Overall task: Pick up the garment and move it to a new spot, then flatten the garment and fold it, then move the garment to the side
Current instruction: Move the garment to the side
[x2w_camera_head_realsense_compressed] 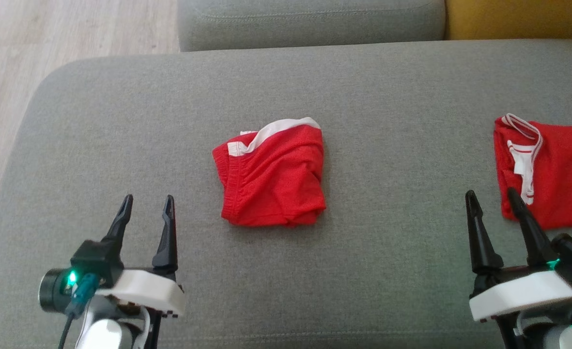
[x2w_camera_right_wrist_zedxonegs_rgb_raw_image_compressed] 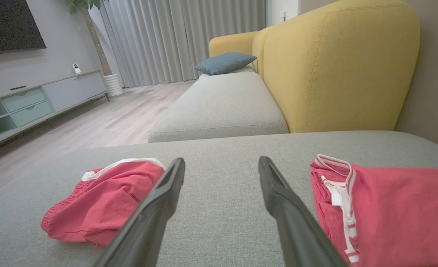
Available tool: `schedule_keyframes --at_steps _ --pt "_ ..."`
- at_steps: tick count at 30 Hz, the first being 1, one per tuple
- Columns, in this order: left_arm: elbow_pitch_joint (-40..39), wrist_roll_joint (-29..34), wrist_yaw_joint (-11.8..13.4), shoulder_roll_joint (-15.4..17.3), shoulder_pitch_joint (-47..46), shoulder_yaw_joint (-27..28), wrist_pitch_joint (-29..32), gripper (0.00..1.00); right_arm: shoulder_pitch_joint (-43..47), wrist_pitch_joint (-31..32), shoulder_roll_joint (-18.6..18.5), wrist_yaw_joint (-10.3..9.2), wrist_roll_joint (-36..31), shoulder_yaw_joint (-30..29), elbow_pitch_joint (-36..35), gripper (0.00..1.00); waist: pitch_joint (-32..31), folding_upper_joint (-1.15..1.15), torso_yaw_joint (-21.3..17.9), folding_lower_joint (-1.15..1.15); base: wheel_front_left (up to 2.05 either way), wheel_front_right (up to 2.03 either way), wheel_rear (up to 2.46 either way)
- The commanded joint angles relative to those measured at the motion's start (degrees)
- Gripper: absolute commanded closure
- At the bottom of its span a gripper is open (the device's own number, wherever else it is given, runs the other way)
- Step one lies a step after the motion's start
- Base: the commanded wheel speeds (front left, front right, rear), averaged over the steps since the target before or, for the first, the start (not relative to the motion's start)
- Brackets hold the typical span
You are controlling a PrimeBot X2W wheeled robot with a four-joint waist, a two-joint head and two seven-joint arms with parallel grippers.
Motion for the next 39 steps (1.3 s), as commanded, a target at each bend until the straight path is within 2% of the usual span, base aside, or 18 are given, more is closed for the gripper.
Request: schedule_keyframes --at_steps 1,7,13,20,25,30,34,35,37,38,39 --pt "-2.1 -0.2 0.3 1.0 -2.8 2.0 -0.4 0.00 -2.1 -0.1 -0.3 0.37 0.1 1.0 -1.8 0.00 0.2 0.00 0.2 0.00 0.00 0.00 0.00" --pt "-3.0 0.2 0.0 0.6 -5.1 1.3 -1.6 0.00 -3.7 0.7 -0.3 0.37 -0.4 1.1 -0.5 0.00 2.3 0.00 2.4 0.00 0.00 0.00 0.00" --pt "-3.6 0.8 -0.9 -0.6 -9.0 -0.2 -3.3 0.00 -8.8 1.2 -0.7 0.37 -0.4 3.0 4.9 0.00 6.3 0.00 7.0 0.00 0.00 0.00 0.00" --pt "-3.0 1.4 -1.7 -2.6 -12.9 -1.6 -5.1 0.00 -16.7 1.1 -1.0 0.37 0.5 6.2 14.6 0.00 9.9 0.00 12.3 0.00 0.00 0.00 0.00" --pt "-2.0 1.7 -2.5 -4.0 -14.8 -2.3 -6.0 0.00 -22.8 0.1 -0.7 0.37 1.8 7.9 24.1 0.00 11.4 0.00 16.3 0.00 0.00 0.00 0.00" --pt "-1.3 1.8 -3.2 -5.1 -15.5 -2.7 -6.3 0.00 -27.1 0.8 -0.4 0.37 2.0 8.0 33.7 0.00 12.3 0.00 18.6 0.00 0.00 0.00 0.00" --pt "-1.6 2.2 -3.6 -5.8 -15.9 -2.4 -6.4 0.00 -29.4 3.8 -0.3 0.37 1.6 8.0 40.1 0.00 12.7 0.00 19.2 0.00 0.00 0.00 0.00" --pt "-1.7 2.3 -3.7 -5.9 -15.8 -2.3 -6.4 0.00 -29.8 4.5 -0.3 0.37 1.8 8.1 41.2 0.04 12.7 0.00 19.2 0.00 0.00 0.00 0.00" --pt "-1.9 2.6 -3.8 -6.1 -15.7 -2.0 -6.4 0.00 -30.3 5.2 -0.3 0.37 2.6 8.8 42.3 0.96 12.8 0.00 19.0 0.00 0.00 0.00 0.00" --pt "-1.9 2.8 -3.9 -6.2 -15.6 -1.9 -6.4 0.00 -30.5 5.2 -0.3 0.37 2.8 9.2 42.4 1.00 12.8 0.00 18.8 0.00 0.00 0.00 0.00" --pt "-2.0 2.9 -4.0 -6.2 -15.5 -1.8 -6.4 0.00 -30.5 5.2 -0.3 0.37 3.1 9.8 42.3 1.00 12.7 0.00 18.5 0.00 0.00 0.00 0.00"
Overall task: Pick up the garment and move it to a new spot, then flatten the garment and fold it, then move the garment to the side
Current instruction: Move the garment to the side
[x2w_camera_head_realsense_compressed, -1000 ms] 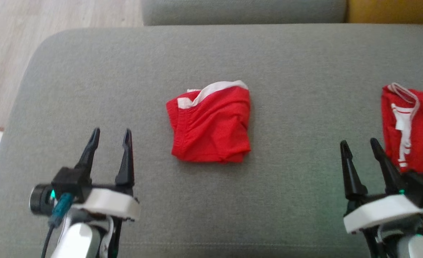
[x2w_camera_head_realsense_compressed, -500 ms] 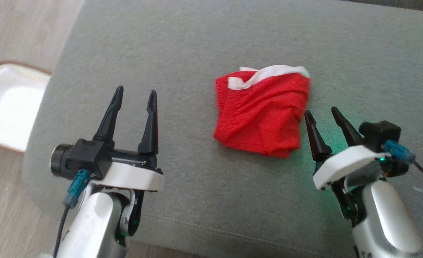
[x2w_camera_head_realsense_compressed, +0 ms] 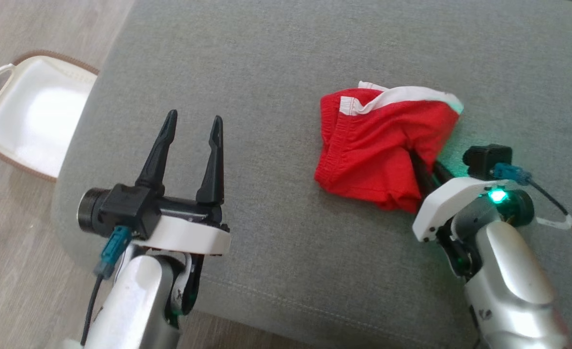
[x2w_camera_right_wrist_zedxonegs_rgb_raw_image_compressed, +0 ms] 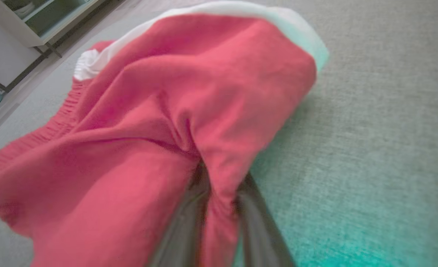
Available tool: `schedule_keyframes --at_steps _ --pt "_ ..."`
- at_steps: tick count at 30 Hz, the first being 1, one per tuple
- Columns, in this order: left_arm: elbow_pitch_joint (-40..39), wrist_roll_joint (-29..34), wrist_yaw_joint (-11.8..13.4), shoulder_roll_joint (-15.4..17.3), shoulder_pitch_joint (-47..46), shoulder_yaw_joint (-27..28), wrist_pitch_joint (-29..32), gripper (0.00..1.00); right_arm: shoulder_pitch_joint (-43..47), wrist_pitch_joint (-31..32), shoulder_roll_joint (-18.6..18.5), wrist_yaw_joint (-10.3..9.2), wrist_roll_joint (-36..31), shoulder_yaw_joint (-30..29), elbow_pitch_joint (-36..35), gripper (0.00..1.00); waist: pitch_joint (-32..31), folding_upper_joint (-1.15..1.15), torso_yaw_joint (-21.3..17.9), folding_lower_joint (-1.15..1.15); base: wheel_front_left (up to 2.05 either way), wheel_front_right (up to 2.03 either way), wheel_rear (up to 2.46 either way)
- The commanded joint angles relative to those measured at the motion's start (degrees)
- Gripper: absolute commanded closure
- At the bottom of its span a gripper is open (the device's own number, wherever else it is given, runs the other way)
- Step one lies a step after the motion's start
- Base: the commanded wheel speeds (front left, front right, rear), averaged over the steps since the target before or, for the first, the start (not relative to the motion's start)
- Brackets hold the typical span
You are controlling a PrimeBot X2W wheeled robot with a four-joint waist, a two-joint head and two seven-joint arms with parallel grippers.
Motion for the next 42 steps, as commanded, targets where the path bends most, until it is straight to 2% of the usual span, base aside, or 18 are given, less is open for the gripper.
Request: schedule_keyframes --at_steps 1,5,11,18,24,25,29,33,35,42 --pt "-2.2 0.6 -0.2 0.6 -2.1 2.4 -0.4 0.00 0.4 0.2 0.5 0.37 0.2 2.3 -0.9 1.00 -0.1 0.00 -0.6 0.00 0.00 0.00 0.00" --pt "-2.1 1.5 -0.5 0.8 -1.7 2.7 -0.4 0.00 1.3 -1.4 0.5 0.37 -1.4 4.9 -3.8 1.00 -0.4 0.00 -3.2 0.00 0.00 0.00 0.00" --pt "-2.9 2.3 -0.9 2.1 -1.3 3.4 -0.4 0.00 4.1 -1.8 -0.9 0.37 -2.4 7.7 -10.9 1.00 -0.2 0.00 -11.4 0.00 0.00 0.00 0.00" --pt "-3.8 3.0 -1.7 3.5 -2.2 3.0 -0.3 0.00 7.7 -0.4 -5.4 0.37 -1.1 8.3 -18.1 1.00 0.9 0.00 -22.3 0.00 0.00 0.00 0.00" --pt "-5.2 3.8 -2.6 4.5 -3.4 1.7 1.3 0.00 9.7 0.9 -11.1 0.37 -1.0 7.9 -21.8 1.00 2.9 0.00 -29.6 0.00 0.00 0.00 0.00" --pt "-5.2 3.8 -2.6 4.5 -3.4 1.7 1.3 0.00 9.7 0.9 -11.1 0.37 -1.0 7.9 -21.8 1.00 2.9 0.00 -29.6 0.00 0.00 0.00 0.00" --pt "-6.2 4.4 -3.1 5.2 -4.8 0.9 2.7 0.00 8.7 0.7 -14.9 0.37 -1.5 7.1 -22.6 1.00 5.2 0.00 -32.6 0.00 0.00 0.00 0.00" --pt "-7.5 5.3 -3.8 6.0 -7.1 0.2 4.1 0.00 3.5 -0.7 -20.9 0.37 -2.2 5.7 -21.1 1.00 8.7 0.00 -34.7 0.00 0.00 0.00 0.00" --pt "-8.2 5.9 -4.0 6.4 -8.6 -0.2 4.8 0.00 -0.2 -2.0 -23.5 0.37 -2.7 3.0 -19.6 1.00 10.8 0.00 -35.4 0.00 0.00 0.00 0.00" --pt "-9.2 6.9 -5.2 6.8 -12.4 -1.4 5.7 0.00 -6.5 -3.7 -26.7 0.37 -4.2 -3.0 -14.7 1.00 15.8 0.00 -36.0 0.00 0.00 0.00 0.00"
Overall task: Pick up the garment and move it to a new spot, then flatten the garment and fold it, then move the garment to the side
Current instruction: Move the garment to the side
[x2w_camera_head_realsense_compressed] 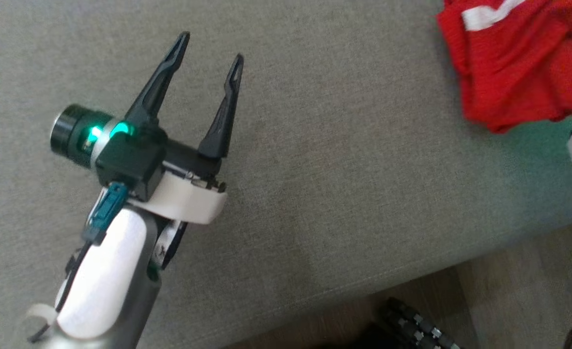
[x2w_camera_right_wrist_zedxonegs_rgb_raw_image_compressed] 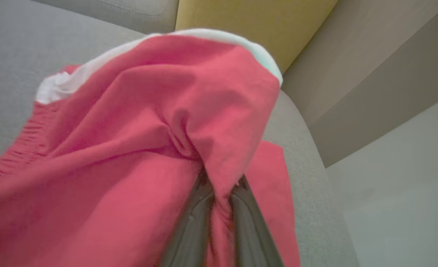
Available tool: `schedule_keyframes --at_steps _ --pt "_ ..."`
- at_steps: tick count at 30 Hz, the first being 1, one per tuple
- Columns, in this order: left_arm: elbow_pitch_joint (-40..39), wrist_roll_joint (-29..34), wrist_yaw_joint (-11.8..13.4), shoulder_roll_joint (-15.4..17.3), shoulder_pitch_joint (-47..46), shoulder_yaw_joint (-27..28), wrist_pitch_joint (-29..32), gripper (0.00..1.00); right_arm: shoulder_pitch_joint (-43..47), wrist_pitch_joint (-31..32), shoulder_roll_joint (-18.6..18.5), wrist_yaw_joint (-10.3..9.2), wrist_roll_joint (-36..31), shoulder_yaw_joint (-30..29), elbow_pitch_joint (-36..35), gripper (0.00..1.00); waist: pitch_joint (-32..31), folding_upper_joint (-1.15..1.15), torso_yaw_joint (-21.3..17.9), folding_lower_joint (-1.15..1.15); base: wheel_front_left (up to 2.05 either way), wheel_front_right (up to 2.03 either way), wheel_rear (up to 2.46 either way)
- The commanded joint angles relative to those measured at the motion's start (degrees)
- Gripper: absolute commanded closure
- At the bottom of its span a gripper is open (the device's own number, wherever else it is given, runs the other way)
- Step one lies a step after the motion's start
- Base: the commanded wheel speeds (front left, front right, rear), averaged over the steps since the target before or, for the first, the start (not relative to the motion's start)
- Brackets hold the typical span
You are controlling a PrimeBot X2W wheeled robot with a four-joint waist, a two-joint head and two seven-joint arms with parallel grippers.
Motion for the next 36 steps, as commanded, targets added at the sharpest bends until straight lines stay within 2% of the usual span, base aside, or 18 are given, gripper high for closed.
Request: schedule_keyframes --at_steps 1,7,10,11,12,13,14,19,25,26,31,34,36 --pt "-2.4 0.7 -0.3 1.0 -2.2 1.1 0.3 0.00 -0.7 -0.5 -2.4 0.37 -0.8 -0.6 -0.7 1.00 2.3 0.00 -0.4 -0.01 0.00 0.00 0.00" --pt "-2.6 1.6 -1.2 0.8 -5.3 -0.3 0.3 0.00 -3.6 -1.3 -3.4 0.37 -4.6 -4.5 3.3 1.00 5.7 0.00 -0.3 -0.01 0.00 0.00 0.00" --pt "-2.3 1.9 -1.6 0.8 -6.6 -0.9 -0.1 0.00 -4.7 -1.8 -2.7 0.37 -7.0 -7.0 5.6 1.00 6.6 0.00 0.1 -0.01 0.00 0.00 0.00" --pt "-2.2 2.0 -1.8 0.7 -6.9 -1.2 -0.3 0.00 -5.1 -2.2 -2.3 0.37 -7.6 -8.0 6.4 0.96 6.7 0.00 0.3 -0.01 0.00 0.00 0.00" --pt "-2.0 2.1 -1.8 0.7 -7.2 -1.4 -0.5 0.00 -5.4 -2.5 -2.2 0.37 -8.5 -8.9 7.3 0.72 6.8 0.00 0.6 -0.01 0.00 0.00 0.00" --pt "-1.8 2.1 -1.9 0.5 -7.4 -1.7 -0.7 0.00 -5.7 -2.8 -1.9 0.37 -9.3 -9.9 8.1 0.53 6.8 0.00 0.9 -0.01 0.00 0.00 0.00" --pt "-1.6 2.1 -2.0 0.4 -7.6 -1.8 -0.9 0.00 -5.7 -2.9 -1.3 0.37 -10.1 -11.1 8.8 0.00 6.7 0.00 1.1 -0.01 0.00 0.00 0.00" --pt "-0.5 1.6 -1.7 -0.2 -7.6 -2.2 -2.0 0.00 -5.4 -4.2 1.3 0.37 -14.1 -17.0 10.7 0.00 5.7 0.00 2.3 -0.01 0.00 0.00 0.00" --pt "1.6 0.3 -0.6 -0.6 -5.7 -1.8 -3.4 0.00 -0.8 -9.3 6.9 0.37 -13.5 -22.7 7.4 0.00 1.6 0.00 3.9 -0.01 0.00 0.00 0.00" --pt "1.6 0.3 -0.6 -0.6 -5.7 -1.8 -3.4 0.00 -0.8 -9.3 6.9 0.37 -13.5 -22.7 7.4 0.00 1.6 0.00 3.9 -0.01 0.00 0.00 0.00" --pt "3.1 -1.4 1.0 -0.8 -2.1 -0.7 -4.1 0.00 6.8 -12.6 13.5 0.37 -10.8 -22.8 -2.0 0.00 -3.3 0.00 5.6 -0.01 0.00 0.00 0.00" --pt "3.7 -3.1 2.7 -0.9 1.5 0.9 -4.5 0.00 13.0 -12.5 19.4 0.37 -9.8 -19.3 -11.5 0.00 -7.1 0.00 7.5 -0.01 0.00 0.00 0.00" --pt "3.8 -3.9 3.6 -1.0 3.3 1.6 -4.7 0.00 15.4 -11.9 21.3 0.37 -9.3 -17.1 -15.6 0.00 -8.7 0.00 8.8 -0.01 0.00 0.00 0.00"
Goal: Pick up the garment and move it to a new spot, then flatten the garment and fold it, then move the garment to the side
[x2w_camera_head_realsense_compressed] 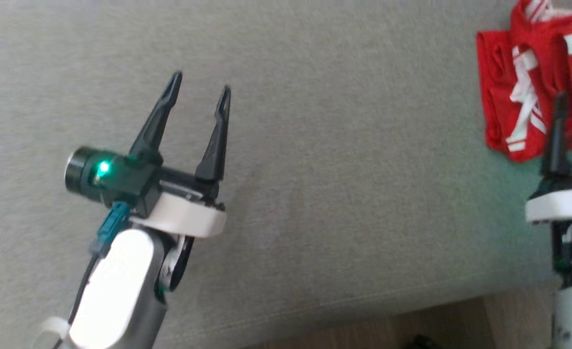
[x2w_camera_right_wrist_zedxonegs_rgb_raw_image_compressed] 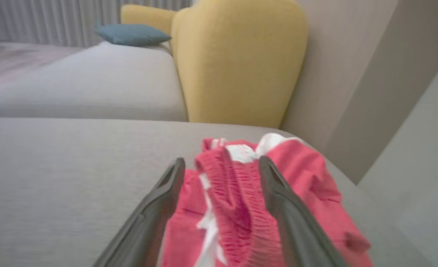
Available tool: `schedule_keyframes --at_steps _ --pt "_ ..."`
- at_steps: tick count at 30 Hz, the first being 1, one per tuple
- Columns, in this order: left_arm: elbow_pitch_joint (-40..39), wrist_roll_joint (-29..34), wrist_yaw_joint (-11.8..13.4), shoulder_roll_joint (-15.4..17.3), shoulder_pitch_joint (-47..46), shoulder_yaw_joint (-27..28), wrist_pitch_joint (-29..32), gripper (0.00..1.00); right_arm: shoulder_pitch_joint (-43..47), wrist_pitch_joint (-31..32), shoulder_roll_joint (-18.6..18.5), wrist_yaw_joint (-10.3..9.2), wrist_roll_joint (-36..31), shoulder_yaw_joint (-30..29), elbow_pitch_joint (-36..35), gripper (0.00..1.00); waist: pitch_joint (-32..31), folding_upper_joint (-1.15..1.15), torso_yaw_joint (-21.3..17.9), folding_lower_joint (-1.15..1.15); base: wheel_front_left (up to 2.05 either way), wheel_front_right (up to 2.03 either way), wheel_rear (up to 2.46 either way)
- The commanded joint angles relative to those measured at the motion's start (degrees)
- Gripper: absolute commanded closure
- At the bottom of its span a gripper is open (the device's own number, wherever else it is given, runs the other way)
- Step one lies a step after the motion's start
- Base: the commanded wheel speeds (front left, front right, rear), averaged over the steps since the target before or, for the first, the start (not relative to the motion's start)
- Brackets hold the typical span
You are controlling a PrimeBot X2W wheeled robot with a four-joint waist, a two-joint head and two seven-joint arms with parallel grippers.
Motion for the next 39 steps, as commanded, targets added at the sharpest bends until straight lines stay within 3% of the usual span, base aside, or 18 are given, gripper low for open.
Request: schedule_keyframes --at_steps 1,9,14,39 --pt "-1.7 -0.6 0.7 0.3 0.3 2.5 -0.5 0.00 1.1 0.5 -0.2 0.37 1.0 1.8 -3.7 0.00 -3.2 0.00 3.2 0.00 0.00 0.00 0.00" --pt "-1.0 -3.7 4.1 -0.2 6.2 6.4 -1.1 0.00 6.6 2.9 2.5 0.37 3.7 8.3 -10.8 0.00 -8.4 0.00 9.7 0.00 0.00 0.00 0.00" --pt "-1.0 -4.5 4.6 0.8 8.7 7.7 -1.3 0.00 9.2 4.2 2.9 0.37 4.5 10.0 -12.2 0.00 -10.5 0.00 12.0 0.00 0.00 0.00 0.00" --pt "-1.5 -8.4 4.5 4.0 18.4 8.2 2.4 0.00 18.8 6.5 2.9 0.37 8.2 11.2 -15.0 0.00 -19.9 0.00 10.3 0.00 0.00 0.00 0.00"
